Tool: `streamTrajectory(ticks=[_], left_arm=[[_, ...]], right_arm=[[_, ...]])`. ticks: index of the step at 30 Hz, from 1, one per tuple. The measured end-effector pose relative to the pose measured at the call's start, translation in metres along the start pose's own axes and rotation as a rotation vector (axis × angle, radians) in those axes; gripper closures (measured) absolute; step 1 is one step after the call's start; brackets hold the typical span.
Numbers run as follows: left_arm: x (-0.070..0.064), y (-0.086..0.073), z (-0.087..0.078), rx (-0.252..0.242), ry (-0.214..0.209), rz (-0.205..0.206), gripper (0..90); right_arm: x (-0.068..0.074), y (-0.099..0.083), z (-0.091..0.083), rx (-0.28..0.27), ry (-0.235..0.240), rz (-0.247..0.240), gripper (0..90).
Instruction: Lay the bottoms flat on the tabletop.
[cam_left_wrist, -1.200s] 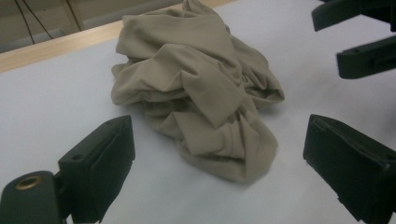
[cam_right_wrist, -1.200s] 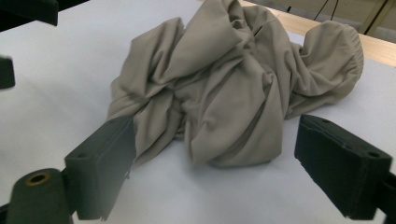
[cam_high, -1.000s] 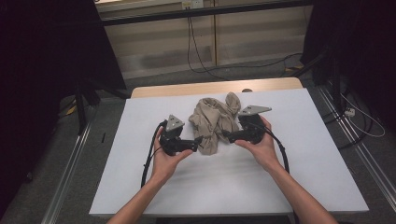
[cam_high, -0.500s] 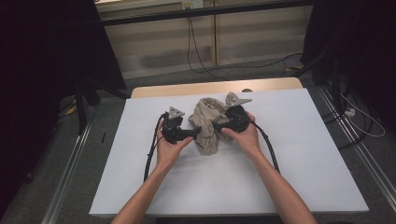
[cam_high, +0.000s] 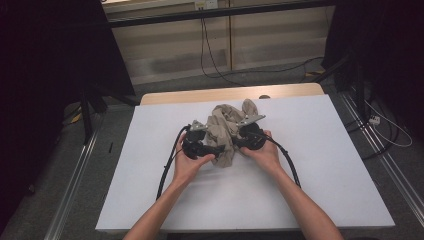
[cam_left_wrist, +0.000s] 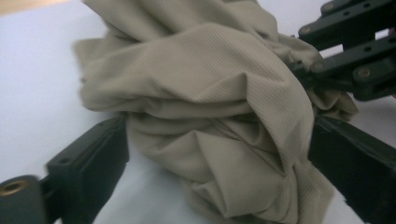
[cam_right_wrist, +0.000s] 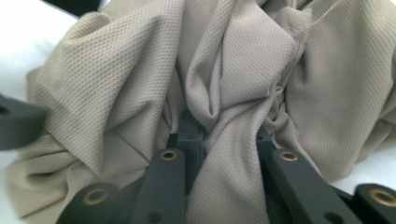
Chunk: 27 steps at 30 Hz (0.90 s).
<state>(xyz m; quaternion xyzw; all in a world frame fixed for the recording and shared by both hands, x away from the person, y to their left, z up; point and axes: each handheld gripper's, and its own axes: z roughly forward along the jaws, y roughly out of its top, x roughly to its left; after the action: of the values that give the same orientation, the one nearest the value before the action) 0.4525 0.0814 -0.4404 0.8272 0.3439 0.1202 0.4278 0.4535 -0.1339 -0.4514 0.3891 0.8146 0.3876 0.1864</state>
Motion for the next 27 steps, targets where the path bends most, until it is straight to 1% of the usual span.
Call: streamTrajectory(ticks=[1,2,4,5,6,7,8,10,11,12,13,15,16,17,18,19,20,23,24,26,27], left_arm=[[-0.001,-0.001,0.003,0.024,0.012,0.016,8.3],[-0.003,-0.004,0.005,0.049,0.003,0.022,13.4],[-0.004,-0.008,0.01,0.1,-0.009,0.054,20.9],[-0.006,-0.01,0.012,0.115,-0.027,0.05,35.1],[-0.01,-0.013,0.013,0.107,-0.05,0.06,40.8],[-0.01,-0.013,0.013,0.107,-0.05,0.06,45.7],[-0.012,-0.013,0.012,0.103,-0.055,0.063,45.7],[-0.015,-0.013,0.009,0.1,-0.077,0.061,61.8],[-0.017,-0.013,0.007,0.1,-0.077,0.067,68.2],[-0.019,-0.014,0.001,0.101,-0.09,0.06,73.6],[-0.019,-0.014,0.001,0.101,-0.09,0.06,74.6],[-0.022,-0.016,-0.004,0.105,-0.111,0.057,74.9],[-0.025,-0.018,-0.007,0.105,-0.118,0.061,75.1],[-0.027,-0.019,-0.01,0.108,-0.128,0.065,75.1],[-0.03,-0.021,-0.013,0.112,-0.137,0.07,75.1],[-0.032,-0.023,-0.016,0.115,-0.141,0.073,75.1],[-0.035,-0.025,-0.019,0.121,-0.15,0.086,75.1],[-0.043,-0.032,-0.029,0.127,-0.167,0.105,75.1],[-0.046,-0.034,-0.033,0.128,-0.172,0.106,75.2],[-0.05,-0.039,-0.04,0.128,-0.183,0.095,75.3],[-0.051,-0.041,-0.043,0.129,-0.186,0.097,75.3]], right_arm=[[0.001,-0.002,-0.002,-0.003,0.001,0.002,75.5],[0.002,-0.005,-0.004,-0.007,0.003,-0.004,75.6],[0.003,-0.009,-0.009,-0.008,0.018,-0.001,76.1],[0.004,-0.013,-0.016,-0.002,0.029,-0.009,76.7],[0.005,-0.016,-0.02,0.0,0.03,-0.013,76.9],[0.005,-0.016,-0.02,0.0,0.03,-0.013,76.9],[0.006,-0.019,-0.025,-0.002,0.035,-0.018,77.1],[0.008,-0.025,-0.032,-0.003,0.044,-0.022,77.4],[0.009,-0.027,-0.035,0.001,0.048,-0.028,77.6],[0.012,-0.031,-0.042,-0.002,0.062,-0.035,77.7],[0.012,-0.031,-0.042,-0.002,0.062,-0.035,77.7],[0.016,-0.035,-0.048,-0.004,0.074,-0.038,77.8],[0.021,-0.038,-0.054,-0.003,0.094,-0.047,77.7],[0.021,-0.038,-0.054,-0.003,0.094,-0.047,77.7],[0.027,-0.043,-0.062,-0.01,0.107,-0.055,77.8],[0.027,-0.043,-0.062,-0.01,0.107,-0.055,77.8],[0.029,-0.045,-0.064,-0.009,0.116,-0.055,77.8],[0.038,-0.053,-0.074,-0.011,0.137,-0.06,77.5],[0.041,-0.057,-0.077,-0.011,0.146,-0.063,77.4],[0.048,-0.062,-0.084,-0.013,0.16,-0.071,77.5],[0.054,-0.066,-0.091,-0.014,0.186,-0.069,77.7]])
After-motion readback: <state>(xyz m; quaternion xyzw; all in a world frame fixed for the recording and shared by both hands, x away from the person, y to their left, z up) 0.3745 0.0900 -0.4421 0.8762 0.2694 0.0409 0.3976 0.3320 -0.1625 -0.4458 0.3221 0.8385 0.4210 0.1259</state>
